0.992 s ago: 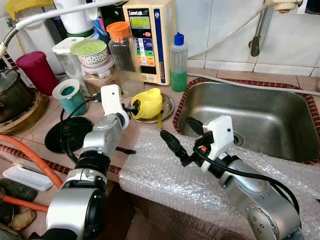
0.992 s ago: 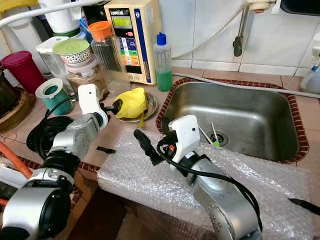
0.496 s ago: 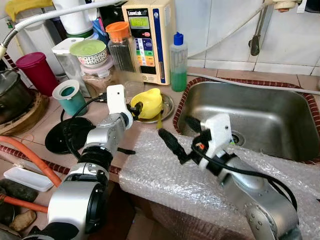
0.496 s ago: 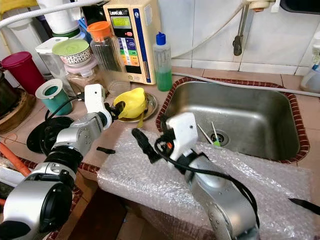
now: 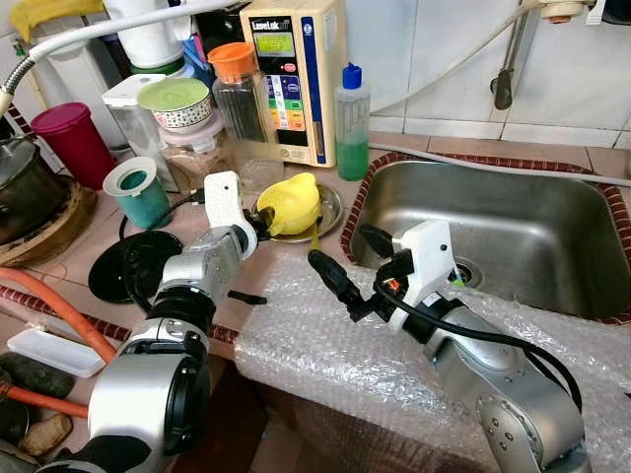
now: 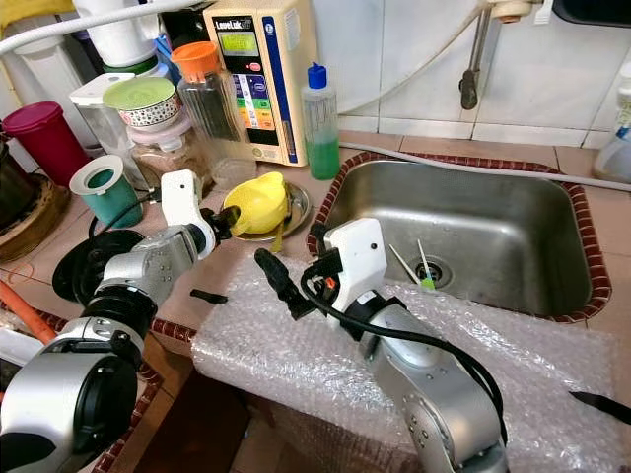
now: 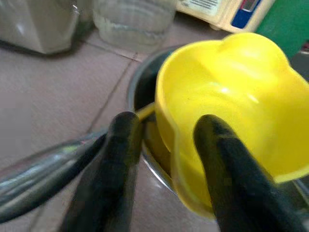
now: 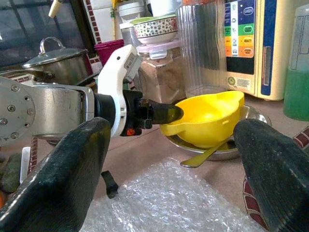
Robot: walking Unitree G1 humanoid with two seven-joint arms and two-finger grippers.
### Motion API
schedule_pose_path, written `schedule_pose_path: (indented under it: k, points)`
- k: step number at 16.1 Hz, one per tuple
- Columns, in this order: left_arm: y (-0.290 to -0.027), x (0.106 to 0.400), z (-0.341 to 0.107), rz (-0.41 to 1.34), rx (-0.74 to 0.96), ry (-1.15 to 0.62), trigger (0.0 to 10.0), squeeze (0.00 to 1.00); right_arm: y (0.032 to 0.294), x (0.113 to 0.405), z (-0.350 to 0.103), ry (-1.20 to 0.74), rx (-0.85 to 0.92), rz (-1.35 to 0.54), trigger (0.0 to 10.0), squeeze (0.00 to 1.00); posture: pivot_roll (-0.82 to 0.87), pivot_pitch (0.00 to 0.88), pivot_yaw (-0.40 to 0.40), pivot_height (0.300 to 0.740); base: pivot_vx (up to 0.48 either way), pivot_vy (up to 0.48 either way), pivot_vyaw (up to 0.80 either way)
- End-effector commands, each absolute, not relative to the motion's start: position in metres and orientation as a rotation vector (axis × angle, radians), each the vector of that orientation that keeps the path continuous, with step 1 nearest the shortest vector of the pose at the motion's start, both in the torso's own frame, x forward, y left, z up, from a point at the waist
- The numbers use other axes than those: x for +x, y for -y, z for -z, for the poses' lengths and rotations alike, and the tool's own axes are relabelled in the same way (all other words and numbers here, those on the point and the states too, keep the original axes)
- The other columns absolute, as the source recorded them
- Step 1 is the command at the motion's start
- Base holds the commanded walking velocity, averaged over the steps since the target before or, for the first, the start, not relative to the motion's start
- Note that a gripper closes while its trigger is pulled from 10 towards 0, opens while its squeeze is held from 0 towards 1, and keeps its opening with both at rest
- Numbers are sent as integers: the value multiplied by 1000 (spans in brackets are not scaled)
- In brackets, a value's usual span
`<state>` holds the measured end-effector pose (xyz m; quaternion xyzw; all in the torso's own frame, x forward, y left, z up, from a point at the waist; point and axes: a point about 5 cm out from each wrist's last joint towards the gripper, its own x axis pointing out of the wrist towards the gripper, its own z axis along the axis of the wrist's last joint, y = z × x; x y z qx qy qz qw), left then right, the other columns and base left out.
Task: Kitchen organization
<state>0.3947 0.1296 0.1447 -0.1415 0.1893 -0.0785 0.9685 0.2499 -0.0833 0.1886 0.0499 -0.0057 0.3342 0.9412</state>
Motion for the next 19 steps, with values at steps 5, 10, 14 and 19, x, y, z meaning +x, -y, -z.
schedule_pose_path:
  k: [5,10,14,19]
  points:
    - [-131,396,-148,169,-300,-394,0,0,79,250,-191,7,109,-725,10000,0,16,0,157,740,0,0,0]
    - [-143,397,-149,119,-293,-380,0,0,82,250,-187,-22,107,-735,10000,0,23,0,154,740,0,0,0]
    - [-148,399,-157,118,-303,-321,0,0,87,258,-188,-15,121,-710,10000,0,27,0,150,740,0,0,0]
    - [-147,397,-166,138,-333,-192,0,0,95,268,-190,-1,170,-631,10000,0,40,0,145,740,0,0,0]
